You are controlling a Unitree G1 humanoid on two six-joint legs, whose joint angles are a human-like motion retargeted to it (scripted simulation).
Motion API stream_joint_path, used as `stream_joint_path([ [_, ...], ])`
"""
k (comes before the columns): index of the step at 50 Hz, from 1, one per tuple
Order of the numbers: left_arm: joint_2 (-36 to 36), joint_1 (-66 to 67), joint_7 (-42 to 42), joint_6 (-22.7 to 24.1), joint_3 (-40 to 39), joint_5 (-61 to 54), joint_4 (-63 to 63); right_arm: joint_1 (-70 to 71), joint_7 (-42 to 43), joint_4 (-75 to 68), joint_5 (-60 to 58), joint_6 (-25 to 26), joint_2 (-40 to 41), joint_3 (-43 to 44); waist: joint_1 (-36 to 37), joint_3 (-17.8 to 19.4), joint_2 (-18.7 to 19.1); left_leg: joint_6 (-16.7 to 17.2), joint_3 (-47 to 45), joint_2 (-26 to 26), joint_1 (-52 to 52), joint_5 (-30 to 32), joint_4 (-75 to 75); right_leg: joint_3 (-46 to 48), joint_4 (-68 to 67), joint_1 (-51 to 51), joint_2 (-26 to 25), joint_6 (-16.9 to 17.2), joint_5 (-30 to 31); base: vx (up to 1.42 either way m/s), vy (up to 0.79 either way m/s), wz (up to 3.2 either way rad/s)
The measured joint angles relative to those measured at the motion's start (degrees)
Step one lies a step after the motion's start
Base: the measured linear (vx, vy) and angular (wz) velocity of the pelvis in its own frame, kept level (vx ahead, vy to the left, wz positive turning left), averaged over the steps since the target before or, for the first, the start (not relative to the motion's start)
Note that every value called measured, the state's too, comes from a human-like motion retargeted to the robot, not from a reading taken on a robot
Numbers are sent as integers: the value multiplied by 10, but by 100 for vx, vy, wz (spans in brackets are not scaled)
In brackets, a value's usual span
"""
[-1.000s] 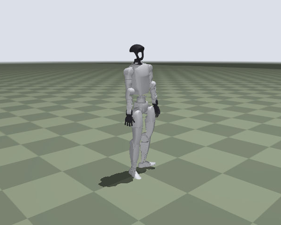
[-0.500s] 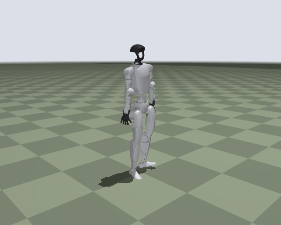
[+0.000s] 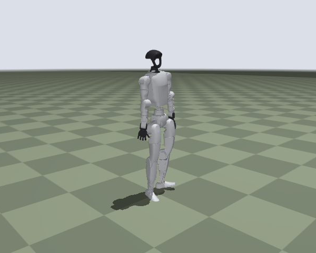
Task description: In place motions
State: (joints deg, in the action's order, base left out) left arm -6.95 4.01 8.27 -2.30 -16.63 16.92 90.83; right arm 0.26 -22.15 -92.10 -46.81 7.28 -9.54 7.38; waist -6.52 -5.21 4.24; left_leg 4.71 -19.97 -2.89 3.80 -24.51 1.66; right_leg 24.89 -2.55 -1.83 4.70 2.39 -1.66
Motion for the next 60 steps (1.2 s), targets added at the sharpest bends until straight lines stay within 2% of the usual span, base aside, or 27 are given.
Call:
stream_joint_path([
  [10,0,3,3,-2,1,6,6,-2,4,-11,21,7,-4,10,28,-4,1,2,-27,-4,2,-3,-1,-27,-8,9,-2,1,-3,-1,0,-20],
  [25,3,-4,3,-3,4,0,1,3,1,-2,16,3,1,3,1,2,-1,0,-2,-1,-4,1,1,-2,-2,5,1,1,1,-1,0,9],
  [50,7,-2,2,-2,2,-1,4,0,5,0,13,3,4,0,13,4,-1,0,-15,-3,0,1,0,-16,-5,5,-1,1,0,0,0,0],
  [55,10,-2,3,-2,0,-2,2,-5,-6,11,16,-7,4,30,0,8,-4,-1,-2,-1,-1,3,0,-3,-2,2,2,1,1,1,-1,17],
  [60,7,-5,4,-2,-4,-1,2,4,-60,-4,61,-24,-11,121,-2,13,-10,-1,4,-1,-5,5,2,1,-2,2,2,1,1,0,0,0],
])
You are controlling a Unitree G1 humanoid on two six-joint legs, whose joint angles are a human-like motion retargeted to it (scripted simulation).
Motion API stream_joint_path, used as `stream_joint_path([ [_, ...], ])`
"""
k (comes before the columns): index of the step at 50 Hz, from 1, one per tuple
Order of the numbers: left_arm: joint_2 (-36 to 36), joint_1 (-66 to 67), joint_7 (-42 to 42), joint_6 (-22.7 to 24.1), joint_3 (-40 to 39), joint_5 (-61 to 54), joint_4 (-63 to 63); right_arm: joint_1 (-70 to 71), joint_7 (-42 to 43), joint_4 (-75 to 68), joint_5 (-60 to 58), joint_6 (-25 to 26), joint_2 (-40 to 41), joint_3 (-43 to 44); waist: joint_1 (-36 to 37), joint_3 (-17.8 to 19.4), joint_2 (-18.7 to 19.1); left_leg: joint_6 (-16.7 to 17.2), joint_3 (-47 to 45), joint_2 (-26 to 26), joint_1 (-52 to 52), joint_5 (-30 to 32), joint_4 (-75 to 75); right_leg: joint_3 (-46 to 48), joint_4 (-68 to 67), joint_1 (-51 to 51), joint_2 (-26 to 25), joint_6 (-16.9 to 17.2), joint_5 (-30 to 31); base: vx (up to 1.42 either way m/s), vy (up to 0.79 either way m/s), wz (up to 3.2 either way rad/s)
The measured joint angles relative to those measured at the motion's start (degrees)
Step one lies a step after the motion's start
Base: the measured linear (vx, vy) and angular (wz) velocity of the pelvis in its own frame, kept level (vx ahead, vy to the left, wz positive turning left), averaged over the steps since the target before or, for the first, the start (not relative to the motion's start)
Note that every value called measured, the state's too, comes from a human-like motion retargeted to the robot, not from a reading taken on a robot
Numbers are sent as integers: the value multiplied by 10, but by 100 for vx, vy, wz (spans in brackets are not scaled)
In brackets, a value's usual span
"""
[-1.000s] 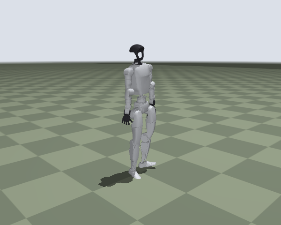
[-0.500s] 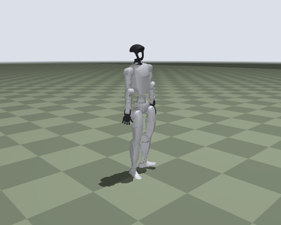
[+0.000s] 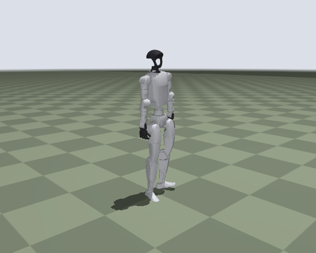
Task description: In place motions
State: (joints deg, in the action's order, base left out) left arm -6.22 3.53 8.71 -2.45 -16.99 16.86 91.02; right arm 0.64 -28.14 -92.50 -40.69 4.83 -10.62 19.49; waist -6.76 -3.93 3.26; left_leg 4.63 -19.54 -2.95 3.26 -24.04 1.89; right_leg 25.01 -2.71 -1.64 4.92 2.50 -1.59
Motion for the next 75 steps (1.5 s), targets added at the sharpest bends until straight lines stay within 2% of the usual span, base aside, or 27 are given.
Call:
stream_joint_path([
  [5,-6,-5,2,0,-6,5,-3,34,-75,-49,100,51,-79,146,8,-2,-9,0,3,3,-8,1,0,3,0,7,4,1,0,0,1,1],
  [9,-10,-9,0,0,-17,-1,-9,61,-102,-28,161,105,-188,249,18,0,-22,-1,6,9,-11,1,0,7,0,8,10,2,1,0,0,0],
  [14,-21,-3,2,-1,-15,-5,-5,113,-71,36,179,115,-378,326,26,-10,-37,-4,17,17,-19,3,1,17,3,7,17,4,0,1,-6,12],
  [18,-41,-2,0,-5,1,-4,6,214,22,82,239,132,-542,299,31,-23,-49,-5,26,21,-28,2,2,25,5,12,21,6,-1,-5,-17,17],
  [20,-50,-7,-1,-7,5,-6,15,302,86,124,262,135,-608,211,31,-27,-54,-5,24,21,-32,1,3,24,3,17,22,6,-1,-12,-16,-7],
  [25,-71,-6,-2,-12,-3,3,19,540,207,379,158,151,-677,-111,16,-41,-58,-2,6,18,-35,-3,0,10,-1,35,20,5,-1,-11,-11,-28],
  [28,-80,-8,-5,-13,-12,-3,19,685,361,542,118,151,-725,-316,11,-48,-63,0,-3,15,-31,-4,-5,2,-5,43,18,4,-1,-7,-8,-23],
  [31,-85,-9,-5,-13,-18,-8,17,891,491,701,71,143,-730,-554,3,-55,-68,2,-10,12,-28,-4,-9,-6,-9,48,16,3,-1,-2,-10,-16],
  [33,-84,-9,-4,-12,-19,-9,14,1054,513,809,34,146,-709,-731,-2,-61,-65,4,-12,10,-26,-5,-11,-9,-11,50,14,3,-2,1,-11,-6],
  [35,-80,-10,-2,-11,-17,-7,9,1189,513,920,6,157,-677,-867,-5,-67,-62,5,-13,9,-25,-5,-12,-11,-12,50,13,3,-3,4,-10,0],
  [37,-73,-17,-3,-9,-10,-6,4,1253,541,1015,-19,135,-647,-920,-2,-71,-60,6,-11,7,-24,-6,-12,-12,-12,48,11,3,-4,6,-6,10],
  [39,-60,-30,-5,-8,-3,-8,0,1281,595,1092,-23,101,-637,-936,5,-71,-56,6,-7,7,-24,-7,-11,-10,-11,46,10,3,-6,2,1,10],
  [42,-40,-51,-7,-5,2,-12,-7,1278,682,1136,22,54,-673,-922,17,-69,-51,4,2,8,-26,-8,-10,-5,-11,42,9,4,-8,4,4,24],
  [44,-30,-58,-7,-1,-1,-16,-13,1259,719,1100,56,36,-720,-899,19,-69,-46,4,8,9,-30,-8,-8,0,-10,41,9,4,-9,5,8,25],
  [48,-11,-64,-5,4,0,-16,-17,1177,722,904,131,64,-800,-814,21,-73,-33,1,21,9,-48,-7,-2,13,-4,43,9,6,-10,3,7,25],
  [50,-6,-61,-6,4,-3,-14,-12,1071,707,753,193,56,-794,-695,16,-78,-26,1,29,10,-59,-6,2,20,-2,45,11,7,-10,1,1,33],
  [52,-21,-49,-10,2,-20,-13,2,857,660,610,262,39,-743,-443,-5,-89,-33,0,35,12,-68,-5,4,27,1,47,13,9,-10,-3,-1,28],
  [55,-37,-39,-11,-7,-29,-10,24,734,534,420,393,70,-673,-222,-12,-96,-38,0,36,11,-76,-4,5,29,3,52,14,9,-10,0,0,0],
  [58,-53,-32,-12,-15,-39,-2,35,702,356,232,490,148,-657,-60,-5,-96,-41,1,29,6,-82,-5,6,26,4,61,11,10,-9,-3,-3,-15],
  [60,-61,-23,-13,-17,-49,-2,37,688,252,115,567,193,-688,5,-3,-95,-45,2,25,4,-85,-5,8,26,4,66,10,10,-8,-1,-6,-18],
  [62,-62,-16,-12,-16,-53,-4,39,669,197,70,668,212,-704,53,-3,-93,-44,4,22,2,-86,-6,9,26,3,69,10,9,-7,0,0,0],
  [63,-60,-13,-10,-16,-55,-5,42,660,203,73,715,183,-699,73,-4,-93,-41,5,19,1,-86,-7,8,24,2,72,10,9,-7,-7,6,-25],
  [65,-61,-13,-7,-19,-54,-4,50,635,274,119,778,76,-669,93,-4,-92,-35,5,10,0,-84,-9,5,17,1,78,7,9,-7,-7,10,-36],
  [67,-66,-15,-7,-26,-51,-2,60,612,389,204,761,-20,-629,78,-5,-93,-30,5,2,-2,-79,-10,2,10,-1,81,5,8,-6,-1,10,-34],
  [68,-67,-16,-9,-30,-51,-1,62,603,438,253,731,-47,-611,62,-6,-94,-29,5,-1,-3,-78,-10,1,8,-1,82,5,8,-6,0,7,-21],
  [71,-68,-23,-11,-32,-46,-7,58,587,501,387,642,-89,-606,-8,-7,-89,-30,5,-4,-2,-72,-8,-2,5,-2,80,5,6,-5,0,0,0],
  [75,-69,-41,-6,-26,-28,-15,34,604,610,550,479,-108,-669,-120,5,-77,-39,6,-9,1,-62,-5,-4,3,-3,74,7,4,-4,0,0,0],
])
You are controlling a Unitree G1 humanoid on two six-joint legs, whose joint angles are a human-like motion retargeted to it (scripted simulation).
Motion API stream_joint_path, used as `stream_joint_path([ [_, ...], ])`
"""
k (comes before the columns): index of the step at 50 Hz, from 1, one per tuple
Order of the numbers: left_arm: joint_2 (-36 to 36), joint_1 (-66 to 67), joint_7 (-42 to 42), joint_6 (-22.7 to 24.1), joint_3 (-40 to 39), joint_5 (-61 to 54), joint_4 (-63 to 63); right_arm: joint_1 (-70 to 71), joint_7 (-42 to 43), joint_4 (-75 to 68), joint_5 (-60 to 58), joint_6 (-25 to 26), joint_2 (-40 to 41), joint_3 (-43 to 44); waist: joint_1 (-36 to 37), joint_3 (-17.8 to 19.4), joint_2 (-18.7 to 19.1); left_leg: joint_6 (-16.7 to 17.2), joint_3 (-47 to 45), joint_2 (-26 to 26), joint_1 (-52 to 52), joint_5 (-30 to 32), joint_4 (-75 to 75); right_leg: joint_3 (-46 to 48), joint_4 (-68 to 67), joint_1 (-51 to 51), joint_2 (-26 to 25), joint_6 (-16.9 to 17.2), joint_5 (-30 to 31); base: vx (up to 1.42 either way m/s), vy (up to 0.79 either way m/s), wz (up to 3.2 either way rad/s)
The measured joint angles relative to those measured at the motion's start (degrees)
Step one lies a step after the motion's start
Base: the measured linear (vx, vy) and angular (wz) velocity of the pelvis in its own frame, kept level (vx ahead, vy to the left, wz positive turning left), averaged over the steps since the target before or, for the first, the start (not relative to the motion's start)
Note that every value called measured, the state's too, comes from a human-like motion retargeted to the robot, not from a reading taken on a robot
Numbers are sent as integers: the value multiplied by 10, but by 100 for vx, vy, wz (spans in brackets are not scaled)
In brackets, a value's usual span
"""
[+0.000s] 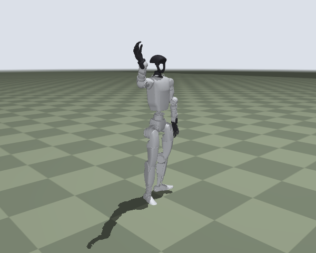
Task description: In place motions
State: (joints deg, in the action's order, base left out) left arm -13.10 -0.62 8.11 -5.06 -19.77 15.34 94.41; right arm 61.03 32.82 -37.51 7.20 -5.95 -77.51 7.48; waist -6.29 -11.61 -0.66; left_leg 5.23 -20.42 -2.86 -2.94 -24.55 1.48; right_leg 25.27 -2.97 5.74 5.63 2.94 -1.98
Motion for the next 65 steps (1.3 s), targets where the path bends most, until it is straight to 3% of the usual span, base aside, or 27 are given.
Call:
stream_joint_path([
  [5,0,-30,-9,10,19,-16,-25,103,134,209,-229,80,-98,-181,13,4,-17,0,3,4,3,4,-1,1,1,-6,3,-1,0,2,-6,8],
  [9,-5,-45,-7,16,31,-22,-32,213,161,415,-337,82,-135,-328,6,-1,-32,-1,13,6,1,5,-1,6,1,-10,3,-1,-3,2,-9,23],
  [14,10,-39,-2,25,23,-12,-39,519,164,615,-442,126,-93,-638,-15,-7,-20,-1,22,5,3,5,-2,12,1,-15,0,0,-6,1,-2,8],
  [17,29,-37,1,28,21,-7,-39,570,220,626,-464,113,-81,-687,-10,-3,-8,-2,23,4,6,4,-2,13,1,-18,-1,0,-6,0,0,0],
  [21,62,-41,-4,25,20,-4,-23,494,227,473,-382,105,-106,-610,13,4,15,-3,22,3,6,3,-2,13,2,-18,-3,1,-5,0,0,0],
  [22,65,-39,-6,23,17,-4,-17,432,223,418,-350,109,-103,-545,13,4,19,-3,22,3,4,3,-1,13,3,-18,-3,1,-5,0,0,0],
  [25,49,-23,-9,17,-3,-2,1,147,188,248,-241,89,-50,-243,-6,-4,11,-4,29,4,-2,3,1,19,5,-19,-3,2,-5,1,1,13],
  [29,25,-2,-8,10,-8,0,14,-6,30,21,-78,72,39,-21,-17,-9,-4,-5,38,4,-12,6,6,28,8,-21,-2,3,-7,1,1,19],
  [30,20,2,-8,9,-8,2,15,-18,-23,-38,-35,84,63,21,-20,-11,-7,-5,41,5,-15,7,8,31,10,-21,-2,3,-7,0,0,22],
  [35,5,10,2,3,-21,13,22,-34,-365,-286,226,292,86,213,-30,-19,-15,-6,53,3,-35,10,15,44,14,-16,-3,6,-8,-1,-1,21],
  [36,6,10,2,3,-23,13,21,-43,-402,-308,286,304,86,249,-30,-18,-15,-6,56,2,-37,11,15,46,14,-15,-3,6,-8,-1,-1,20],
  [38,7,9,-1,3,-25,11,17,-64,-406,-337,415,282,89,314,-31,-18,-15,-7,60,2,-40,12,14,51,14,-14,-3,7,-7,0,0,0],
  [40,5,5,-4,5,-22,5,16,-87,-314,-316,509,176,111,349,-29,-19,-16,-8,59,2,-42,11,13,51,14,-10,-4,8,-7,-1,4,-7],
  [42,5,1,-5,4,-16,1,19,-99,-208,-250,491,76,141,332,-23,-20,-16,-8,52,1,-39,9,12,45,13,-8,-4,7,-6,0,11,-28],
  [43,5,-1,-5,3,-14,0,19,-103,-178,-211,458,54,151,309,-21,-20,-16,-8,48,1,-36,9,11,42,12,-8,-4,7,-5,0,9,-32],
  [47,8,-10,-4,5,-1,-5,12,-110,-126,-50,298,25,157,200,-14,-15,-18,-8,38,4,-25,7,8,32,9,-10,-1,5,-4,0,4,-19],
  [51,8,-23,-5,7,12,-10,0,-100,-27,93,99,5,98,87,-4,-8,-27,-8,32,9,-14,7,4,25,7,-13,5,5,-3,0,0,0],
  [54,6,-33,-9,9,18,-14,-8,-70,25,196,-87,36,20,-8,2,-6,-33,-8,28,12,-8,6,2,21,4,-14,8,5,-2,0,0,0],
  [60,-5,-47,-10,14,34,-22,-13,75,67,461,-370,209,-147,-214,8,-1,-50,-8,23,14,-2,5,-2,15,0,-13,11,5,-2,0,0,0],
  [62,-14,-48,-9,15,40,-20,-14,124,108,525,-427,203,-172,-263,6,0,-57,-8,22,14,0,4,-3,13,0,-14,11,5,-2,0,0,0],
  [65,-12,-45,-7,17,39,-16,-14,193,161,533,-453,146,-166,-331,1,2,-56,-8,21,14,3,3,-3,12,-1,-16,11,5,-2,0,0,0],
])
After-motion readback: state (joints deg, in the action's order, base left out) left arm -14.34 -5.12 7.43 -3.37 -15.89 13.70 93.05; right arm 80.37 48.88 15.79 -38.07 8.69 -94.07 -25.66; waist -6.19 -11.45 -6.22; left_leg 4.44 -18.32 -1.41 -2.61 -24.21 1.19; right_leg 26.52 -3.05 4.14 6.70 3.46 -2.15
